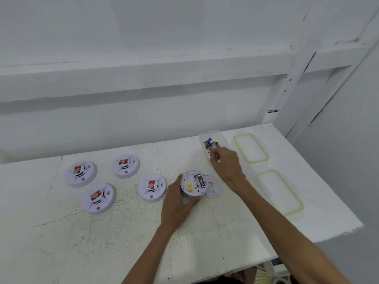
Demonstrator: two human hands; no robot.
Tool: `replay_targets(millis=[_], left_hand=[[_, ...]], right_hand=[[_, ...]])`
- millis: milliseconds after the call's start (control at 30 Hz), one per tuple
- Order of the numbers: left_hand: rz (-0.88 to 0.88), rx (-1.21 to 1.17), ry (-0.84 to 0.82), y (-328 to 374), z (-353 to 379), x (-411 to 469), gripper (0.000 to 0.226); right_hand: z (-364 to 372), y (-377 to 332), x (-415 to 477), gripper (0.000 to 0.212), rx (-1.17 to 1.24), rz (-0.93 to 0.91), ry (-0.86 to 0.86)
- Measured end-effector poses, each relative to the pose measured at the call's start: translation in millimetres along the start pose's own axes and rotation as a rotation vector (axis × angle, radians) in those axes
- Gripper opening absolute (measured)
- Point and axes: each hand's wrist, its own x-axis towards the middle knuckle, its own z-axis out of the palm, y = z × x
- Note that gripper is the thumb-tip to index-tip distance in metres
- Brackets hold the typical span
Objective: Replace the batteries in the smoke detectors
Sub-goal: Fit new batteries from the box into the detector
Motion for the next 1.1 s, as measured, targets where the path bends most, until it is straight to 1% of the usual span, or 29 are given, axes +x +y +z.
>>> replay_targets(millis=[100,233,333,400,467,567,633,733,833,933,1000,1100], left_hand=[[-0.016,-0.025,0.034,9,-3,-4,0.076],[-0.024,-0.063,0.037,13,-6,-8,0.085],[-0.026,-0.062,0.046,16,-7,-8,0.079],[-0.03,-0.07,0.045,18,-8,-8,0.073],[-0.026,-0.074,0.043,18,-9,-7,0.072],[-0.041,-0.067,0.033,12,-6,-6,0.087],[-0.046,-0.053,0.04,10,-6,-7,0.094],[-0.053,-0.045,0.039,13,-7,-7,0.091],[-0.032,-0.043,0.035,15,-8,-7,0.086],[-0.014,-0.038,0.049,15,-9,-8,0.09],[-0.002,-0.04,0.043,15,-10,-8,0.088],[-0.006,-0.03,0.045,14,-9,-8,0.09]], right_hand=[[2,9,29,0.018,-0.053,0.068,-0.048],[13,19,59,0.023,-0.209,0.126,-0.142],[23,23,69,0.027,-0.349,0.18,-0.284],[29,25,71,0.033,-0.407,0.218,-0.336],[32,26,72,0.037,-0.428,0.244,-0.328],[36,28,73,0.037,-0.449,0.222,-0.3],[37,30,73,0.037,-0.455,0.215,-0.299],[38,31,73,0.038,-0.464,0.24,-0.305],[40,34,74,0.037,-0.416,0.268,-0.315],[41,35,77,0.038,-0.371,0.304,-0.319],[42,38,79,0.03,-0.358,0.304,-0.317],[41,41,81,0.018,-0.387,0.269,-0.322]])
